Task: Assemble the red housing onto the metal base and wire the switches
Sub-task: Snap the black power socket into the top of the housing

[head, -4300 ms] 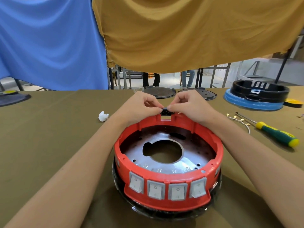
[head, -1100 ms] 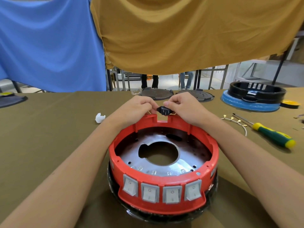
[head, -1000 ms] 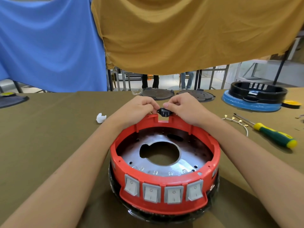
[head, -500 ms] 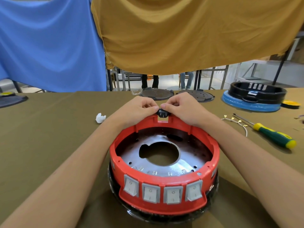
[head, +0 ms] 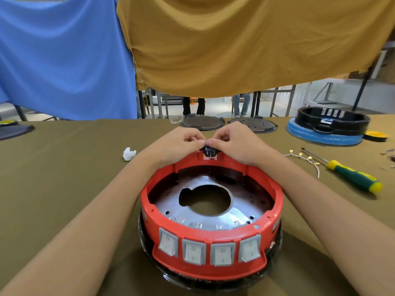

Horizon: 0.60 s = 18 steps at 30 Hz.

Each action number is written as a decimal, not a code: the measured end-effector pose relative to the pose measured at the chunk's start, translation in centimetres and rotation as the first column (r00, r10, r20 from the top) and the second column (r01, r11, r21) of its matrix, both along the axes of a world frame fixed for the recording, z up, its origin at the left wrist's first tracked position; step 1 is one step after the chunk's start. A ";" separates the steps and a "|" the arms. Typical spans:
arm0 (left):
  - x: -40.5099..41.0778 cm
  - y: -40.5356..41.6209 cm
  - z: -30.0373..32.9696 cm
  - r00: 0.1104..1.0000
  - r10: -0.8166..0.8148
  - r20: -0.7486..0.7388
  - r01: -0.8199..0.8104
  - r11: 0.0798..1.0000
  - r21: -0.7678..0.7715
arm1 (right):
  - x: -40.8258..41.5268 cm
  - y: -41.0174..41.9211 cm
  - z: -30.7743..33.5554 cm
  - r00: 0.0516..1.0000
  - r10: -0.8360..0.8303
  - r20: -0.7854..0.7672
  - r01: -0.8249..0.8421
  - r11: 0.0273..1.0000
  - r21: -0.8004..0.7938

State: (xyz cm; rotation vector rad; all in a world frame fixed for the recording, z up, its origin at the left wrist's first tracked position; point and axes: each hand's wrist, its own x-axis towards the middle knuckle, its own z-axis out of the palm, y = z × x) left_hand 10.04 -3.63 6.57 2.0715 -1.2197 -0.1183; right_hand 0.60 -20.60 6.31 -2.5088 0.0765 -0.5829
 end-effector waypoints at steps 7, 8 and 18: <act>-0.1 0.0 0.1 1.000 -0.014 0.009 0.014 1.000 0.006 | 0.0 -0.1 0.1 0.999 0.004 -0.039 -0.003 1.000 0.025; -0.1 0.0 0.1 1.000 -0.017 0.004 0.017 1.000 0.007 | 0.1 -0.1 0.1 0.999 0.004 -0.043 -0.003 1.000 0.027; 0.4 -0.3 -0.1 0.978 -0.028 -0.204 0.033 0.999 0.022 | -0.4 -0.2 0.3 0.993 0.073 -0.094 -0.051 0.975 0.214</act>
